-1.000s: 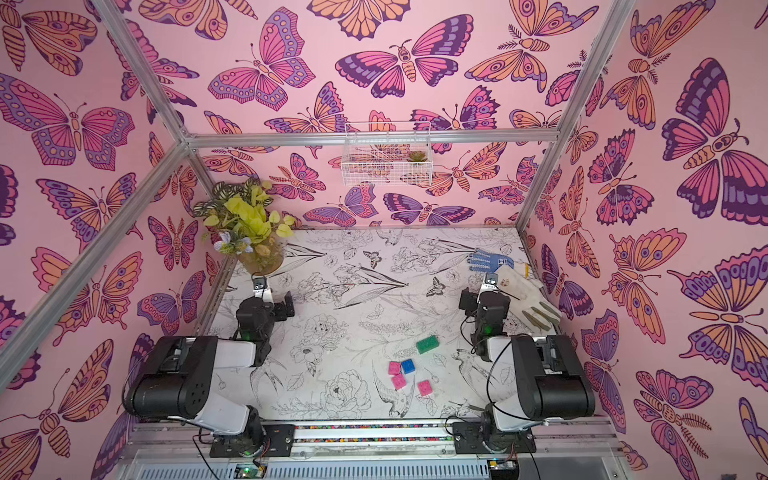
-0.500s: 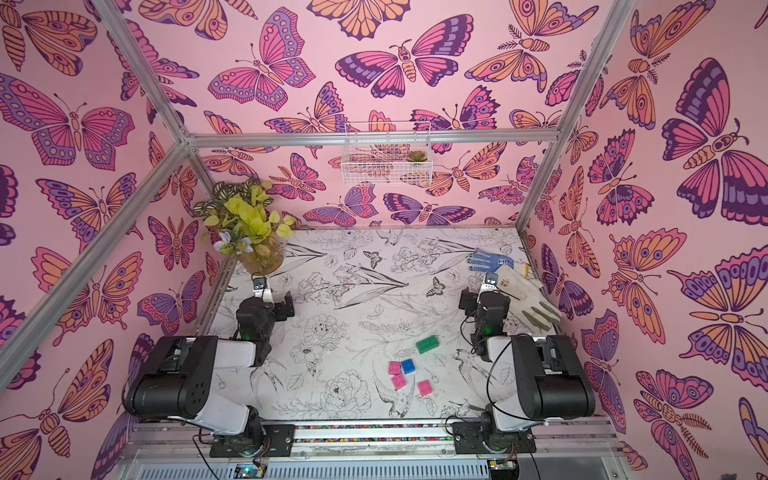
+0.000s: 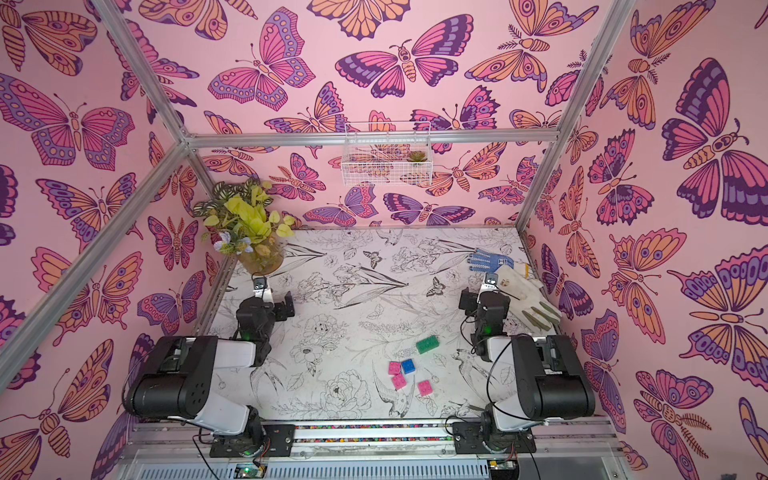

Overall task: Assemble the letter v with lego
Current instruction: Move the lego brick at the center of the board.

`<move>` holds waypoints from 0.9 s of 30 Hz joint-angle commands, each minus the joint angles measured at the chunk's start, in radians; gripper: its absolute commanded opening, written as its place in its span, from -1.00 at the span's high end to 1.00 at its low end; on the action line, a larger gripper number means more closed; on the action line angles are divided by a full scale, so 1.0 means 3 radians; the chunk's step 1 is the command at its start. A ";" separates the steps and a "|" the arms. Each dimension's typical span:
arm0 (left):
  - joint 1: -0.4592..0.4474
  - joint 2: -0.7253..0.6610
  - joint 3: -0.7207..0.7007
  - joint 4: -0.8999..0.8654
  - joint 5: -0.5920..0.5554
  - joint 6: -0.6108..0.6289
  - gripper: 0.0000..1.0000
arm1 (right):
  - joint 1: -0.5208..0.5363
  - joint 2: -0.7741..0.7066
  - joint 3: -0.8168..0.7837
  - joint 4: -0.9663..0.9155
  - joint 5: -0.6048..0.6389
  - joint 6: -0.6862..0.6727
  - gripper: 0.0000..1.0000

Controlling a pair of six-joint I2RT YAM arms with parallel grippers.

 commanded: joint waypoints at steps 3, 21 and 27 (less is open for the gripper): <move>0.0034 0.0010 0.0048 -0.0036 0.0061 0.0013 -0.98 | 0.0025 0.0009 0.0037 0.0003 -0.0005 -0.0001 -0.98; -0.0464 -0.1362 0.0628 -0.1654 -0.0540 -0.0255 -0.98 | 0.0107 -0.0542 -0.0635 0.0887 0.0668 0.0111 -0.98; -0.0907 -0.1629 0.0933 -0.2245 -0.0184 -0.0706 -0.98 | 0.0114 -0.2267 -0.0311 -0.1350 0.0474 0.0702 -0.98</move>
